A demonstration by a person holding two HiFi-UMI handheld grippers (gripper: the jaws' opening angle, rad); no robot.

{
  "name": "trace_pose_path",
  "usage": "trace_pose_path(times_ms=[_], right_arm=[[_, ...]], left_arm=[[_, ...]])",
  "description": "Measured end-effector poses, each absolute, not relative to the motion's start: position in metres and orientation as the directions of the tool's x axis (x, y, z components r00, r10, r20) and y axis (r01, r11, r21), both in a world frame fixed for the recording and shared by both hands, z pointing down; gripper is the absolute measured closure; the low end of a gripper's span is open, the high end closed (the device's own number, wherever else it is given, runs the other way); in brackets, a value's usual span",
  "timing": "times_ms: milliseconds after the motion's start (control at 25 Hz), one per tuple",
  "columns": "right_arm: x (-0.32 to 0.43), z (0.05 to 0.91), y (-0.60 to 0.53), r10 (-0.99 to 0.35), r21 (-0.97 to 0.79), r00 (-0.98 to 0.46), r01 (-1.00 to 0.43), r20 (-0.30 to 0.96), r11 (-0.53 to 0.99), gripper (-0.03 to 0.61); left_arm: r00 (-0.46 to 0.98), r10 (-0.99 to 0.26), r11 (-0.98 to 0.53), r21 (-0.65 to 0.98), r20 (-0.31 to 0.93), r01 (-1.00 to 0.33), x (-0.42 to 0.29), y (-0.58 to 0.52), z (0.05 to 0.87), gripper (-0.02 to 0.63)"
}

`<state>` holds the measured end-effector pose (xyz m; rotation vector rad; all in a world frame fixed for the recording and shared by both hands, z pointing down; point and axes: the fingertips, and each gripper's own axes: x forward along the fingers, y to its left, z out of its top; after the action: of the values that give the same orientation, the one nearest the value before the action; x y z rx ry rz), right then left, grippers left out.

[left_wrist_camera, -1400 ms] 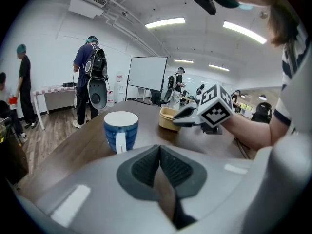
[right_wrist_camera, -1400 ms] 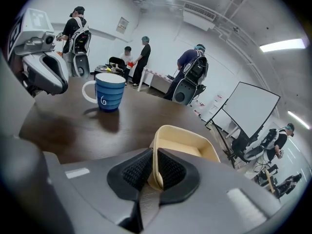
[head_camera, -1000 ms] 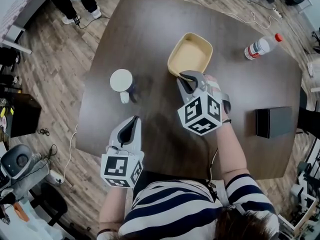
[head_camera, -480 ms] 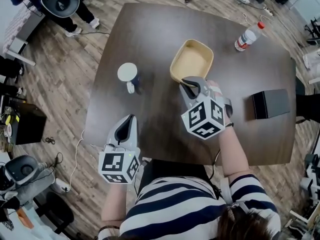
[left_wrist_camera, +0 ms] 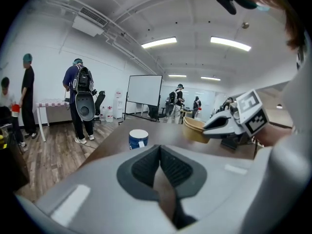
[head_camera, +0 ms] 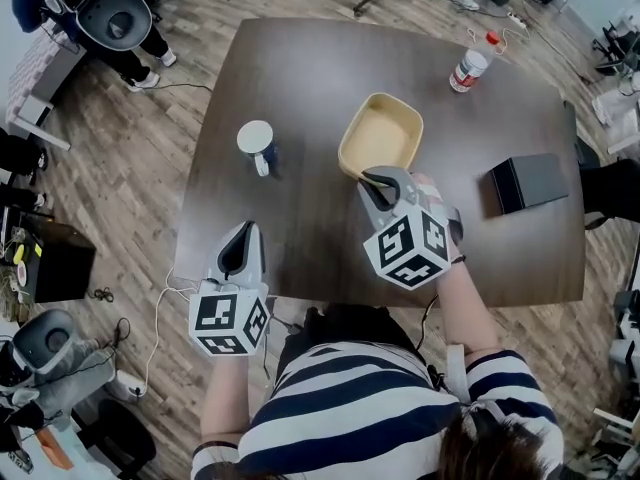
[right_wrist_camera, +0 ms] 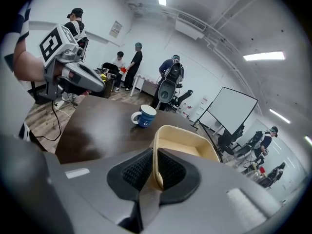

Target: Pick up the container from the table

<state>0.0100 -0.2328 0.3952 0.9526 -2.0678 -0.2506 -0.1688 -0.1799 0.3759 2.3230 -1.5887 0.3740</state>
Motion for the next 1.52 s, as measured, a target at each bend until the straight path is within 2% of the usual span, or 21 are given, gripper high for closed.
trace_pose_path(times_ms=[200,440,1520], right_arm=[[0.009,0.391,-0.204,-0.71,0.467,-0.361,-0.561,0.605,0.684,0.55],[0.009,0.389,-0.175,-0.711,0.456,-0.354,-0.577,0.608,0.678,0.551],[0.012,0.404,-0.129,-0.669,0.372,-0.381,-0.608,0.638,0.701,0.551]], left_arm=[[0.344,-0.871,-0.337,0.082,0.352,-0.938,-0.18,-0.166,0.365,0.614],[0.374,-0.866,-0.328,0.185,0.332,-0.926,-0.185,-0.148,0.364,0.614],[0.353,-0.872,-0.307,0.182,0.339,-0.934,-0.182,-0.127,0.372,0.614]])
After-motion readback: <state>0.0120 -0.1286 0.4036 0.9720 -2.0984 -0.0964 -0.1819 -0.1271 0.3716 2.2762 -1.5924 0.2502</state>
